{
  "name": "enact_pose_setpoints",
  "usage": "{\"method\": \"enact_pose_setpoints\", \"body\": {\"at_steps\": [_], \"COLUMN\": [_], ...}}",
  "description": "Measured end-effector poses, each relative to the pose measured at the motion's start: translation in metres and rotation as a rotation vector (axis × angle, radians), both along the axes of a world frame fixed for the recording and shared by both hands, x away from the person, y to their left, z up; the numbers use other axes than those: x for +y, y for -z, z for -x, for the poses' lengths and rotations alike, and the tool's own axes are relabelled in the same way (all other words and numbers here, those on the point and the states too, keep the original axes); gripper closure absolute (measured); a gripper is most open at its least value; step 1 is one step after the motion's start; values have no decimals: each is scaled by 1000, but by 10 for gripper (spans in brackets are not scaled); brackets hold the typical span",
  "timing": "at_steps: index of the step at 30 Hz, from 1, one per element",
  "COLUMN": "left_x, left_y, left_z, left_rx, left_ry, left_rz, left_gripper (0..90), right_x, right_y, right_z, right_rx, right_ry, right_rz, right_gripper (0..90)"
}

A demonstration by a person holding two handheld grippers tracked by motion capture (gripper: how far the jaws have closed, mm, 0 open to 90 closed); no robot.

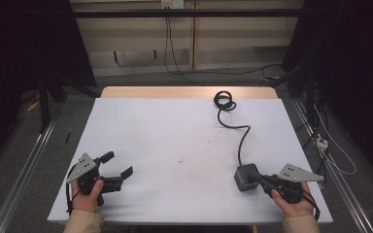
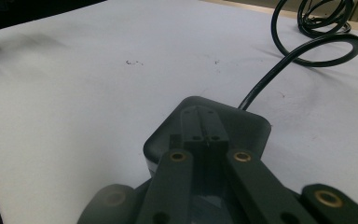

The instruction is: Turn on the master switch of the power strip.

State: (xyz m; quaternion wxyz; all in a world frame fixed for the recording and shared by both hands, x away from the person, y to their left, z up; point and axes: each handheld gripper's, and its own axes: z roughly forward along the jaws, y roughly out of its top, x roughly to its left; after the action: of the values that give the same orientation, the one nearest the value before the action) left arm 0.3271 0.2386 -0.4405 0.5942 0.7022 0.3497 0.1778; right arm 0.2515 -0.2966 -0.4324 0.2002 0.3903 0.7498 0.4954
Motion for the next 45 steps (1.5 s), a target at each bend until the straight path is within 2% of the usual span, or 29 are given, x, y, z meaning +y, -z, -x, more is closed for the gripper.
{"method": "enact_pose_setpoints", "body": {"at_steps": [6, 15, 17, 20, 25, 39, 45], "left_x": [0, 1, 1, 0, 1, 1, 1], "left_y": [0, -1, -1, -1, -1, -1, -1], "left_z": [0, 1, 1, 1, 0, 0, 0], "left_rx": [-2, -4, -5, -5, -4, -6, -8], "left_ry": [-3, -8, -8, -8, -7, -2, -3], "left_rz": [1, 5, 7, 10, 8, 8, 7], "left_gripper": [39, 39, 39, 39, 39, 39, 39], "right_x": [0, 4, 4, 3, 2, 3, 2], "right_y": [0, -4, -4, -2, -2, -2, -1], "right_z": [0, -1, -1, -1, -1, 0, 0], "right_rx": [7, 18, 8, 10, 10, 9, 10], "right_ry": [1, 7, -1, -1, 1, 5, 9], "right_rz": [2, 46, 59, 37, 28, 34, 16], "right_gripper": [900, 900, 900, 900, 900, 900, 900]}}
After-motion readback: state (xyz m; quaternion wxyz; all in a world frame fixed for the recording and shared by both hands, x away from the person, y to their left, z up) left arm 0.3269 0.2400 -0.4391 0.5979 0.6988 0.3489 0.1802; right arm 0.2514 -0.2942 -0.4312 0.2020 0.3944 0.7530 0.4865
